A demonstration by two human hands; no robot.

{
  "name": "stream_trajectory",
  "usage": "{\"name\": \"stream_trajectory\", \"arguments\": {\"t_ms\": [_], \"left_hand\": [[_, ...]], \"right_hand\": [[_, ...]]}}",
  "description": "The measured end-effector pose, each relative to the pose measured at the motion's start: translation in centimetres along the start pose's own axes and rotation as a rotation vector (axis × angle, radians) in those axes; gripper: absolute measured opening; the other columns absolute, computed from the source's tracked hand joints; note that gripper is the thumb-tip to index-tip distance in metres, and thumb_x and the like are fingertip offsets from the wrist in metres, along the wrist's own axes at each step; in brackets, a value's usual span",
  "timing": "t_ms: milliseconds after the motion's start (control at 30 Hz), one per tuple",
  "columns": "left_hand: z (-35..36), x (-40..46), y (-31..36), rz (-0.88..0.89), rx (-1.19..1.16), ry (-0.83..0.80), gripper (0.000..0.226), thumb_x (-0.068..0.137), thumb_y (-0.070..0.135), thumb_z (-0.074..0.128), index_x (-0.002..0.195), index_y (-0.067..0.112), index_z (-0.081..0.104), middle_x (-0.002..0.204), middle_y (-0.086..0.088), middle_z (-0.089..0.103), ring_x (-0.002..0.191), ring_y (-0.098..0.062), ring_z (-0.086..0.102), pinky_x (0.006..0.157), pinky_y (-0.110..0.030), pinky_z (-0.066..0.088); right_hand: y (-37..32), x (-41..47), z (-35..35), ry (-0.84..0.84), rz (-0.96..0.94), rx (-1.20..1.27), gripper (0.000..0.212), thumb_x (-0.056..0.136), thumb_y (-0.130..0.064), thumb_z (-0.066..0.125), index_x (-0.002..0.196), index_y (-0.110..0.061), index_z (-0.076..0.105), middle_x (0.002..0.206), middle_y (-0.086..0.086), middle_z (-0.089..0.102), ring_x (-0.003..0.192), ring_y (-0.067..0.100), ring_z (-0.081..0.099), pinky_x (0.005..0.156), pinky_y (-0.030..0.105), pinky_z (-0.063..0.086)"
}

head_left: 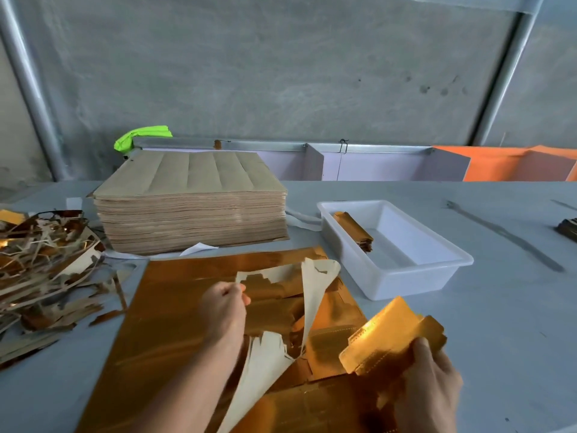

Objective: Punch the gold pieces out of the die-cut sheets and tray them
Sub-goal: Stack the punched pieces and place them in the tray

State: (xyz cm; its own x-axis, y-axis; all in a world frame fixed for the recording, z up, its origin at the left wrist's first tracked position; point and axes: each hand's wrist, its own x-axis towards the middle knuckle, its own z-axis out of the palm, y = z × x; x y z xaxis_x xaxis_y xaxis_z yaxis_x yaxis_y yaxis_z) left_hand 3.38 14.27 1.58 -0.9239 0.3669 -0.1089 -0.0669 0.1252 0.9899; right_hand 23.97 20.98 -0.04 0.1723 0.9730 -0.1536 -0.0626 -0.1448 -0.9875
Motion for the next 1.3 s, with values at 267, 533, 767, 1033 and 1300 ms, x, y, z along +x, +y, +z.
{"name": "stream_trajectory", "arguments": {"t_ms": [267,533,767,1033,1300], "left_hand": [[0.1,-0.8,-0.4,0.117,0.196,-0.079,0.035,0.093,-0.002,0.048,0.123,0.014,0.058,0.092,0.003,0.060,0.065,-0.007,0.056,0.051,-0.014,0.040],[1.5,-4.0,-0.1,0.118,0.098,-0.266,0.036,0.092,0.001,0.051,0.120,0.024,0.057,0.074,-0.002,0.062,0.054,-0.004,0.053,0.042,-0.011,0.039],[2.1,-4.9,0.7,0.527,0.627,-0.287,0.037,0.098,0.027,0.045,0.135,0.024,0.047,0.106,0.004,0.066,0.079,0.001,0.057,0.054,-0.007,0.039],[4.8,-2.3,3.4,0.701,0.837,-0.128,0.077,0.081,0.074,0.035,0.142,0.026,0.031,0.154,-0.008,0.017,0.139,-0.024,0.022,0.109,-0.037,0.030],[4.1,-0.9,2.8,0.765,0.679,-0.353,0.048,0.085,0.063,0.037,0.064,0.020,0.041,0.062,0.006,0.048,0.059,-0.012,0.049,0.054,-0.020,0.034]], "right_hand": [[-0.6,1.1,3.1,0.017,-0.580,-0.771,0.062,0.099,-0.009,0.037,0.149,-0.034,0.012,0.081,0.006,0.051,0.063,0.025,0.050,0.058,0.035,0.039],[-0.8,-0.9,6.2,-0.268,-0.723,-0.668,0.020,0.100,-0.035,0.034,0.106,-0.026,0.051,0.073,-0.003,0.058,0.058,0.009,0.054,0.049,0.023,0.043],[-0.5,-1.3,6.9,-0.209,-0.566,-0.858,0.011,0.091,-0.018,0.045,0.095,-0.023,0.037,0.090,-0.002,0.060,0.071,0.015,0.047,0.059,0.024,0.033],[0.0,-2.9,7.9,-0.255,-0.856,-0.729,0.016,0.082,-0.001,0.067,0.090,-0.009,0.056,0.064,0.004,0.059,0.047,0.018,0.043,0.043,0.011,0.018],[0.5,-2.0,7.4,-0.290,-0.639,-0.427,0.021,0.094,-0.006,0.054,0.082,-0.023,0.052,0.070,-0.015,0.056,0.063,0.005,0.055,0.051,0.014,0.039]]}}
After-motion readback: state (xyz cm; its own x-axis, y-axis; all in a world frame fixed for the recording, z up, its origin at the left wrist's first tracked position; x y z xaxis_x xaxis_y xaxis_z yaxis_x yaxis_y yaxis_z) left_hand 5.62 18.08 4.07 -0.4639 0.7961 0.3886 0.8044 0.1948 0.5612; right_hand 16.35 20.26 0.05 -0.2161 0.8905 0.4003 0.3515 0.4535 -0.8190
